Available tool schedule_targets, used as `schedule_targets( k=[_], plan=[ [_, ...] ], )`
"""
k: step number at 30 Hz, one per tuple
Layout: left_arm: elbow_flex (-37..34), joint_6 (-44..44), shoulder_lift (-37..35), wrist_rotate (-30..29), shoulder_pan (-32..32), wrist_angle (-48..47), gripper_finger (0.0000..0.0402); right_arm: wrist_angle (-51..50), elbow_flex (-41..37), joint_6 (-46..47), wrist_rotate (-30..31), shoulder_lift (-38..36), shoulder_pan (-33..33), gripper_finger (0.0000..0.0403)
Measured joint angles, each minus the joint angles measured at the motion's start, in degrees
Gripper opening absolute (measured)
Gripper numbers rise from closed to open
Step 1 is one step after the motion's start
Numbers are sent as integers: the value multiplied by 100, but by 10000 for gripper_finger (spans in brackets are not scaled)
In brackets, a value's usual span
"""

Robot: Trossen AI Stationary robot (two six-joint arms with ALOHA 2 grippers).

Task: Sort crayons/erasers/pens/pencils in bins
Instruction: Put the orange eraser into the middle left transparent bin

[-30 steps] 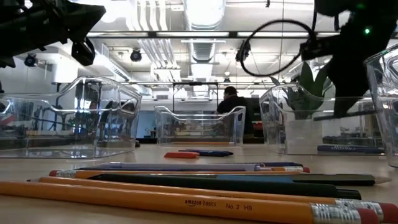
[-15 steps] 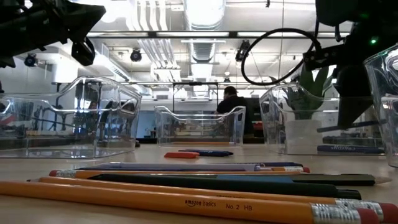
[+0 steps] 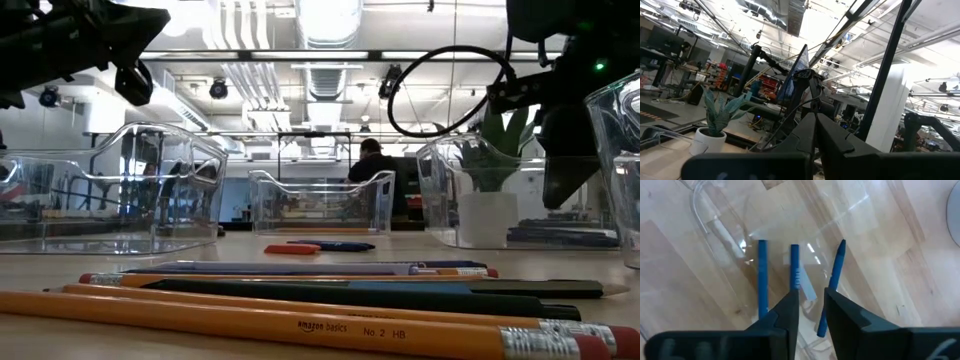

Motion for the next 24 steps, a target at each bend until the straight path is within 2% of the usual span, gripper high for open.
schedule_targets(
  k=[9,13,17,20,24],
  plan=[
    [2,0,0,0,2,0,0,-1138,818,17,3,-365,-2,102],
    [2,0,0,0,0,0,0,-1142,1371,317,43,-618,-2,102],
    [2,0,0,0,2,-2,0,-11,1710,189,579,-686,94,99],
    [0,0,0,0,2,0,0,1459,1799,-690,648,-499,194,95],
    [0,2,0,0,1,-1,0,3096,1927,-1725,568,127,263,90]
  ],
)
